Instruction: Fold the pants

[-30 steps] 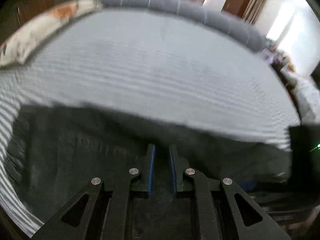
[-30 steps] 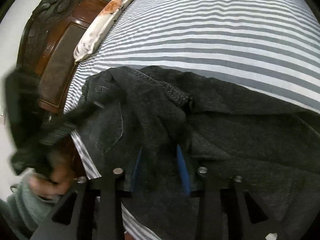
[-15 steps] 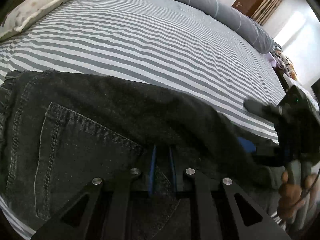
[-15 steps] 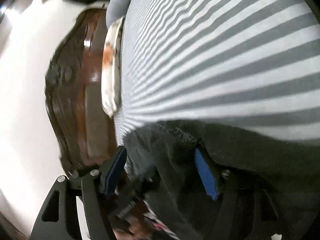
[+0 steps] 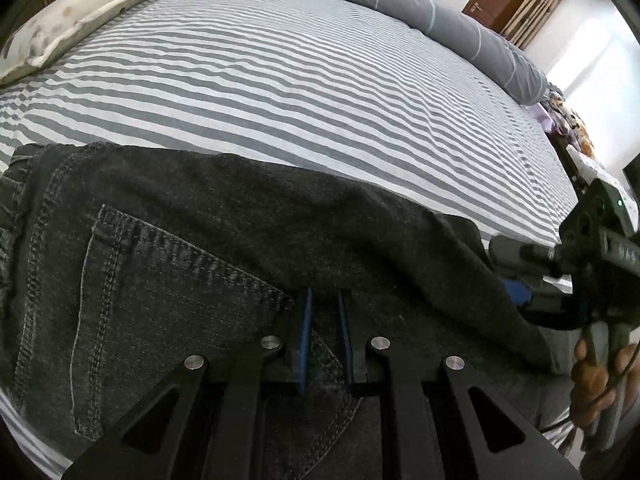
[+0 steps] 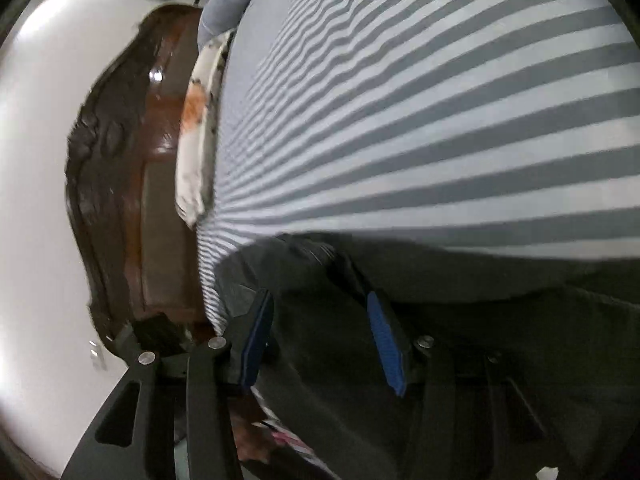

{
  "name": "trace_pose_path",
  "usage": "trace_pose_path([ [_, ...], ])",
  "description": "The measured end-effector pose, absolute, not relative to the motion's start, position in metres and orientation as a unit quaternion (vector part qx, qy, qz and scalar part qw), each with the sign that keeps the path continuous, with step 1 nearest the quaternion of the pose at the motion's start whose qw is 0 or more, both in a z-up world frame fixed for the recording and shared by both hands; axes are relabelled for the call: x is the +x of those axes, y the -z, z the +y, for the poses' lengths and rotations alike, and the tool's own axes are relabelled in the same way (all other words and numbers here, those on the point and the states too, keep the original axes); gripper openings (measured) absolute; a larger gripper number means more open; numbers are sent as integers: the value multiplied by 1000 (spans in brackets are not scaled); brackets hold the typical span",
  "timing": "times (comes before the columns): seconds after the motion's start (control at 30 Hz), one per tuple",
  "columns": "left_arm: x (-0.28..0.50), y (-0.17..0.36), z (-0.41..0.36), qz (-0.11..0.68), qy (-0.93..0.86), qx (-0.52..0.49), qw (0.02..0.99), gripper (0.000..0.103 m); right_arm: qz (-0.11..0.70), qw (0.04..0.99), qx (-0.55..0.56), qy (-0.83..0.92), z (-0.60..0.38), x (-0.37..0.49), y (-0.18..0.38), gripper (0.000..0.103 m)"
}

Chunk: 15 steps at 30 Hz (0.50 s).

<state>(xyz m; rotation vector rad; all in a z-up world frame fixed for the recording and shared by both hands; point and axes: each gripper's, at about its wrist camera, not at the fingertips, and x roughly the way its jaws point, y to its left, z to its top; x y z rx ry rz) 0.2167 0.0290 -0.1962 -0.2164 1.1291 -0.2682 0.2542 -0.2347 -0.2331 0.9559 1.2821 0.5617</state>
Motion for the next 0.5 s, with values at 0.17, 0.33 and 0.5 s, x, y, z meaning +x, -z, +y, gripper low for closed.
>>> trace_pose_path([
  [0.17, 216, 195, 28, 531, 127, -94, 833, 15, 536, 696, 413, -242, -247, 271, 218, 52],
  [0.33, 216, 193, 23, 529, 124, -88, 835, 15, 551, 685, 403, -254, -245, 281, 221, 57],
  [0.5, 214, 188, 26, 521, 127, -108, 837, 15, 590, 660, 356, -298, -220, 253, 231, 57],
])
